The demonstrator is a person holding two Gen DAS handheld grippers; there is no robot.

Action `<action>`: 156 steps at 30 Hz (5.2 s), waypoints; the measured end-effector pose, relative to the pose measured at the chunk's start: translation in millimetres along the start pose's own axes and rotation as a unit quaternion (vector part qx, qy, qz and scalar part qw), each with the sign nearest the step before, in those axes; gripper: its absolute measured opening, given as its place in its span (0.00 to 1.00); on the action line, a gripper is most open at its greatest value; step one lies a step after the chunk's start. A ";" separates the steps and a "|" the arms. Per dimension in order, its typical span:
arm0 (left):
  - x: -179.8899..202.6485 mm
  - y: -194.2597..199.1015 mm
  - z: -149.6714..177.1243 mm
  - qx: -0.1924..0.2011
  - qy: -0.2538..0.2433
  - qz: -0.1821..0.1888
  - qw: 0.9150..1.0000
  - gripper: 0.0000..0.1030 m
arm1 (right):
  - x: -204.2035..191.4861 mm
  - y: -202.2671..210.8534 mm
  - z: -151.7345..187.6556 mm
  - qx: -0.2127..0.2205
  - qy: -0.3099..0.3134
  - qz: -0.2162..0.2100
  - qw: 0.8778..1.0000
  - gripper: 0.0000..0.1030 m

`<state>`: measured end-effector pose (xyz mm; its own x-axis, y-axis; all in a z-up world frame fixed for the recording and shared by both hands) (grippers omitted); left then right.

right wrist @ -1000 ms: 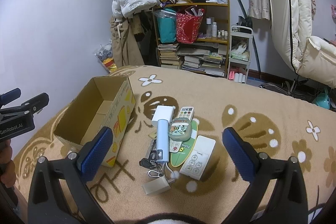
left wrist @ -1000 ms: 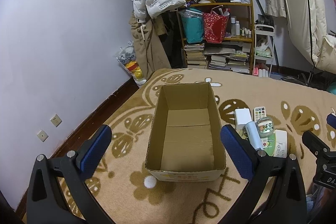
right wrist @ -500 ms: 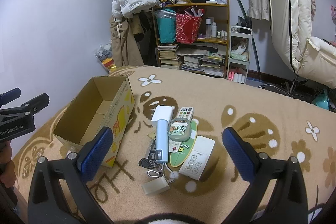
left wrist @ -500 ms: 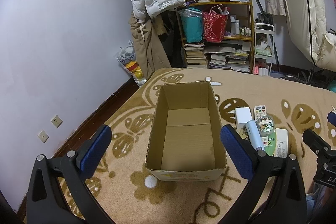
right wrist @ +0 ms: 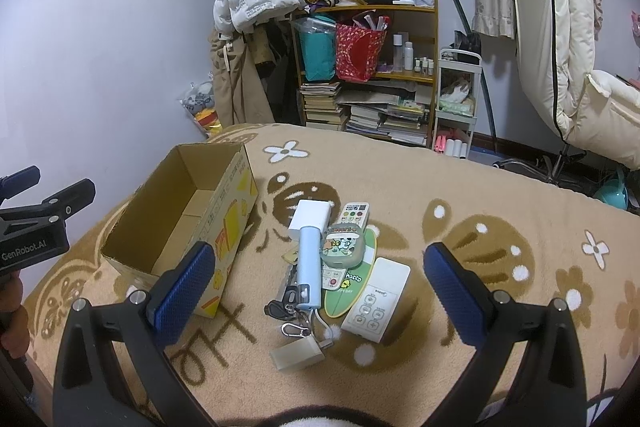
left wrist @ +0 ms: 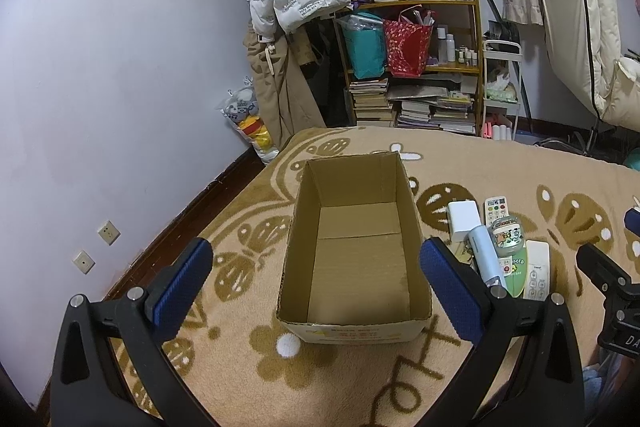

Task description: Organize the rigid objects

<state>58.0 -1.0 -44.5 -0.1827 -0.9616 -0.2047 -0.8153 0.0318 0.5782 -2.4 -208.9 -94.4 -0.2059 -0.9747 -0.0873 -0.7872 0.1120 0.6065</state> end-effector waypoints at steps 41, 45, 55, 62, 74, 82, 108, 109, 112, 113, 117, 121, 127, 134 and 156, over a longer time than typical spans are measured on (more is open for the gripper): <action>-27.1 -42.0 -19.9 -0.035 0.022 -0.018 0.999 1.00 | 4.7 -43.5 32.8 -0.086 -0.012 -0.020 0.996 1.00; -30.0 -58.9 -22.3 -0.054 0.026 -0.015 0.998 1.00 | 8.8 -54.7 33.5 -0.107 -0.018 -0.022 0.994 1.00; -34.0 -107.8 -3.4 -0.127 0.033 -0.013 0.991 0.99 | 7.5 -83.6 64.9 -0.194 -0.045 -0.017 0.980 1.00; -43.4 -141.3 19.0 -0.180 0.061 -0.023 0.981 0.99 | 5.0 -105.4 83.4 -0.236 -0.054 -0.014 0.970 1.00; -46.2 -183.7 63.9 -0.266 0.079 -0.040 0.960 0.99 | -1.3 -119.8 114.8 -0.284 -0.033 0.002 0.958 1.00; -45.7 -191.3 74.3 -0.292 0.063 -0.050 0.953 0.74 | -12.9 -123.4 132.7 -0.314 -0.021 -0.004 0.949 0.76; -36.4 -195.6 91.8 -0.330 0.068 -0.027 0.941 0.17 | 2.1 -108.4 104.4 -0.243 -0.036 0.012 0.969 0.55; -36.8 -195.7 91.5 -0.330 0.069 -0.027 0.941 0.17 | 2.2 -107.8 100.9 -0.237 -0.036 0.014 0.971 0.55; -36.6 -195.5 91.1 -0.330 0.069 -0.027 0.941 0.17 | 3.5 -102.5 86.9 -0.220 -0.038 0.010 0.975 0.55; -36.5 -195.7 91.2 -0.330 0.069 -0.027 0.941 0.17 | 4.5 -98.9 80.8 -0.212 -0.038 0.011 0.976 0.55; -37.4 -196.9 91.7 -0.332 0.072 -0.026 0.940 0.17 | -1.7 -96.3 40.0 -0.164 -0.017 0.011 0.986 0.55; -37.1 -196.8 91.8 -0.331 0.072 -0.026 0.940 0.17 | -10.9 -88.5 4.8 -0.124 -0.018 -0.004 0.992 0.55; -35.0 -196.5 91.8 -0.331 0.069 -0.025 0.941 0.17 | -56.3 -96.0 -43.5 -0.082 0.013 -0.040 0.996 0.55; -34.7 -197.8 92.3 -0.333 0.071 -0.024 0.940 0.17 | -119.9 -119.4 -78.0 -0.051 0.048 -0.080 0.994 0.55; -39.2 -204.9 95.9 -0.336 0.094 -0.003 0.937 0.16 | -155.5 -183.7 -46.9 -0.097 0.081 -0.094 0.987 0.55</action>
<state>179.5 56.3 -230.8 -0.0282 -0.9942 -0.1036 -0.2746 -0.0919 0.9572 201.4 -87.0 -155.2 0.0414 -0.9946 -0.0949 -0.6726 -0.0980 0.7335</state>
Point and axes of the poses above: each gripper's, at about its wrist camera, not at the fingertips, and y roughly against the way its jaws point, x to its right, z to its underside, the point moved 7 cm from there along -y, roughly the way its jaws point, and after that the axes turned 1 degree about z, right-handed, at the moved point
